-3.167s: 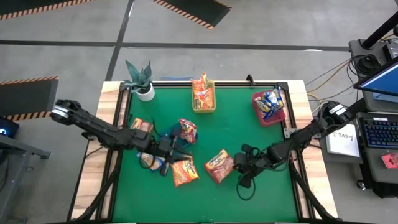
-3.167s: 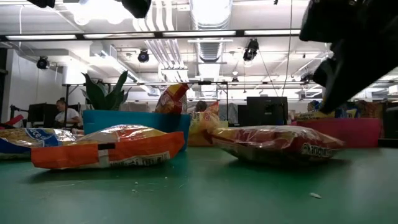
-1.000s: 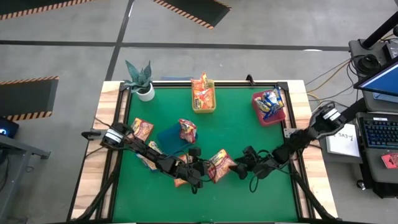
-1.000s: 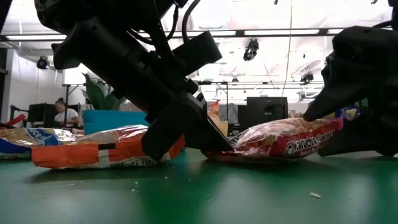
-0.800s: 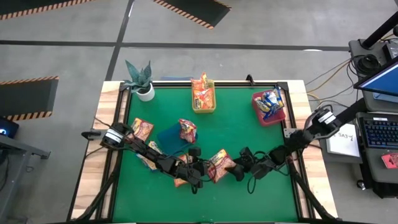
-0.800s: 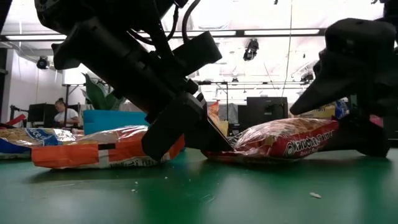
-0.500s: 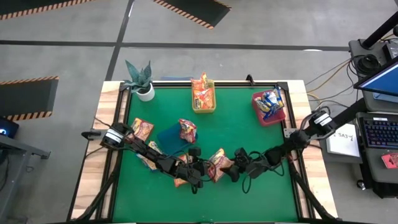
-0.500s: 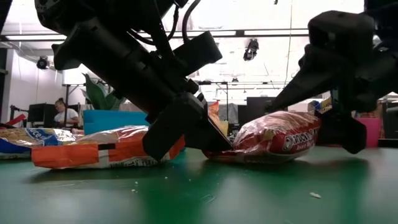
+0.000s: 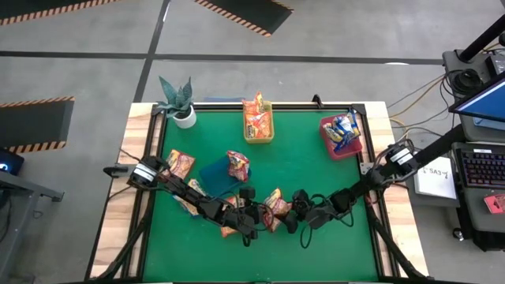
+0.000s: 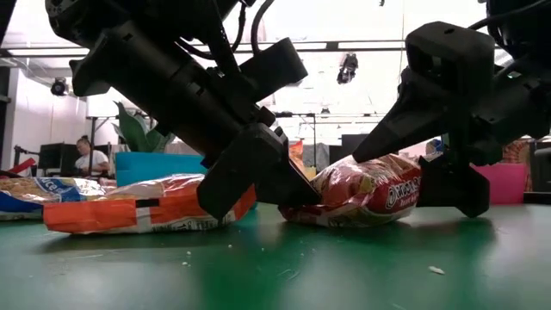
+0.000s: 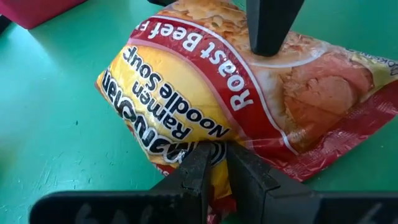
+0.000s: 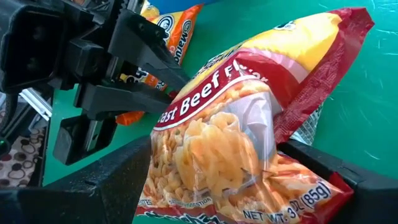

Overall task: Sort Maruchan noodles
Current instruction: Put the red noodle pack into the blue bin, then put the orange noodle into the yellow bin

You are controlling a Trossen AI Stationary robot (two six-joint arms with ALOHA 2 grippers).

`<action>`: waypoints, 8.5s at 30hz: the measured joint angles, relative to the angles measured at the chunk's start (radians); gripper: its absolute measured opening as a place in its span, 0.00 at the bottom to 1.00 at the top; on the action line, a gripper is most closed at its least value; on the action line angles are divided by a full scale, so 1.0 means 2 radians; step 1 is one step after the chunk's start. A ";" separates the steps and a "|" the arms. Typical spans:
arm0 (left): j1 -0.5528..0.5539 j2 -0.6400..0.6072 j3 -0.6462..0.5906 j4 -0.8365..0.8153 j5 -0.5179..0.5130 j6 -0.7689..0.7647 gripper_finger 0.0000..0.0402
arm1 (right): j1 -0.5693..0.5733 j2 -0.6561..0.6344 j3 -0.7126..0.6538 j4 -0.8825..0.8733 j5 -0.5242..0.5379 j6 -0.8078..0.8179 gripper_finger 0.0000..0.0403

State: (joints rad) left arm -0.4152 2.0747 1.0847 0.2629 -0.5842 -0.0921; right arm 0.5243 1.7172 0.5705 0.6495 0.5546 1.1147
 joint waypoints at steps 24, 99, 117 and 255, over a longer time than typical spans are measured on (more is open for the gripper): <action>-0.015 -0.102 0.000 -0.153 -0.043 0.042 0.10 | -0.001 -0.027 -0.002 0.007 0.022 -0.060 0.28; -0.025 -0.674 -0.253 0.004 -0.105 0.309 0.10 | -0.179 0.313 0.776 -0.689 0.112 -0.406 0.40; -0.025 -0.669 -0.253 0.002 -0.105 0.309 0.10 | -0.157 0.234 0.776 -0.826 0.104 -0.374 0.70; -0.130 -0.503 -0.160 -0.183 -0.010 0.299 0.10 | -0.197 -0.150 0.346 -0.492 0.018 -0.392 0.04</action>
State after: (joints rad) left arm -0.6753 1.0688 0.7646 -0.1028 -0.6041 0.5051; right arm 0.1308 1.4175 1.2618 -0.3355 0.5899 0.3315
